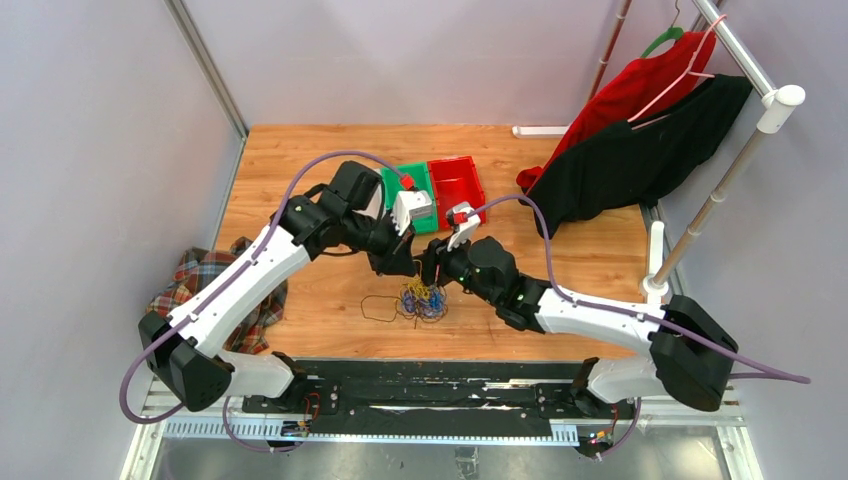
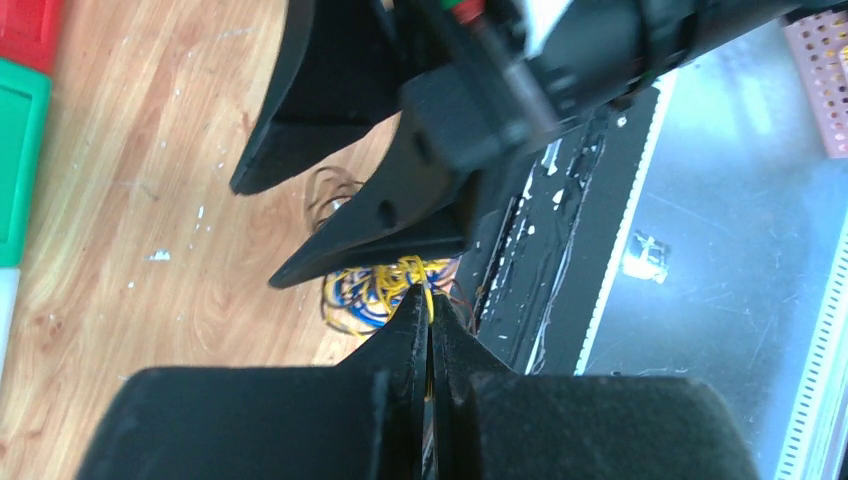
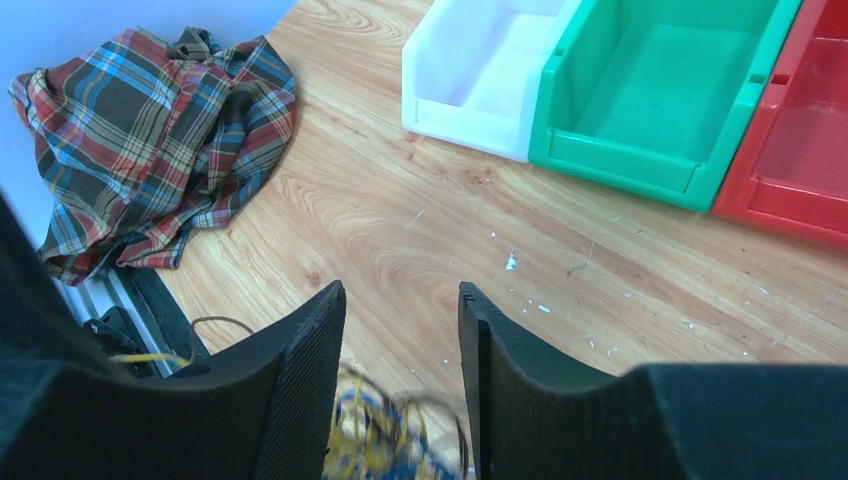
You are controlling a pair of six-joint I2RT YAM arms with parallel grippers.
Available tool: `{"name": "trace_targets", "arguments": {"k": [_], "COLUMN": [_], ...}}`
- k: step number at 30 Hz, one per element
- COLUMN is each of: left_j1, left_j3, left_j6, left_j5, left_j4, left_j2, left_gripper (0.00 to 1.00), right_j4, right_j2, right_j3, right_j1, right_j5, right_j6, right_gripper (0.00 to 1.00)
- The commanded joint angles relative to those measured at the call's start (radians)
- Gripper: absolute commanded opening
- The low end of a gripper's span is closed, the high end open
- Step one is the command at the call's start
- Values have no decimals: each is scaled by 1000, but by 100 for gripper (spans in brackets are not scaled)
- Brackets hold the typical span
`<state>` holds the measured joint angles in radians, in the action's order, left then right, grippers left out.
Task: Untangle the cables
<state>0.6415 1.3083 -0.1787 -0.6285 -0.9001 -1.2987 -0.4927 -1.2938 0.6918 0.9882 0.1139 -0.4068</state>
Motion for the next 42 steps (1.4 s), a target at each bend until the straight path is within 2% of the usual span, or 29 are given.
{"name": "trace_targets", "arguments": {"k": [1,8,12,15,17,21,24,30,38,42], "left_j1": [6,6,6,6,6,6,6,7,6,6], "left_j3": [66,143,160,151,136,84,61,53,47,56], "left_j6": [9,-41,-71,-85,-89,-72,-47,-20,-24,-37], "left_j5": [-94,-157,-123,-25,63,154,202,238,200,136], "left_j4": [6,-64,-71,-71,-72,-49,-18,1,-29,-59], "left_j2": [6,0,15,17,10,3,1,2,20,31], "left_gripper": [1,1,1,1,1,1,1,1,1,1], "right_j4": [-118,-154,-174,-192,-141,14,18,-37,-117,-130], "right_j2": [-40,-89,-78,21,120,263,306,249,98,9], "right_j3": [-9,-45,-108,-178,-198,-164,-168,-147,-50,-4], "right_j1": [13,17,17,17,17,21,46,120,138,138], "right_j5": [28,84,122,191,214,184,164,150,128,135], "right_j6": [-41,-62,-73,-50,-23,3,20,71,87,104], "right_gripper": [46,46,46,48,51,60,63,64,64,64]}}
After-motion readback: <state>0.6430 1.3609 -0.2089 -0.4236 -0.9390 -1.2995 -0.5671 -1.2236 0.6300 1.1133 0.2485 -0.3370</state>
